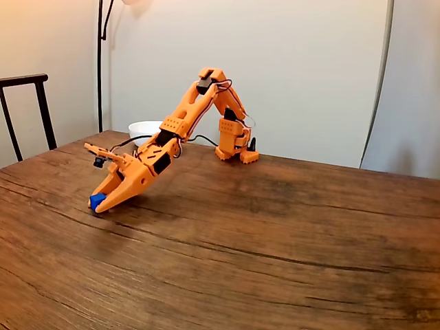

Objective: Grasp the cube and drop it in the bowl

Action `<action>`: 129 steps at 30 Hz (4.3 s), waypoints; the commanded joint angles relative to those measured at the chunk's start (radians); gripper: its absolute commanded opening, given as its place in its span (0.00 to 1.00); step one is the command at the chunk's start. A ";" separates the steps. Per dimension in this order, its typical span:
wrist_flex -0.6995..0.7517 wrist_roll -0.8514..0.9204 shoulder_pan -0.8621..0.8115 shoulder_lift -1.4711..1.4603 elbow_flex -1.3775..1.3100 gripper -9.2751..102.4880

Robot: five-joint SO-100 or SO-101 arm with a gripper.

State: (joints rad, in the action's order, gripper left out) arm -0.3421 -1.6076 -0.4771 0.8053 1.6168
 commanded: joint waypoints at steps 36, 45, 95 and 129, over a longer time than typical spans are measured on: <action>1.255 -0.229 -0.002 0.360 -0.733 0.12; 1.660 -0.229 -0.054 0.426 -0.930 0.12; 2.086 -0.411 -0.973 0.950 -0.387 0.12; 1.267 -0.548 -1.101 1.471 0.735 0.35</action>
State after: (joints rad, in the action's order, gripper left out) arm 0.9173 -2.1598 -1.5938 2.2319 2.3715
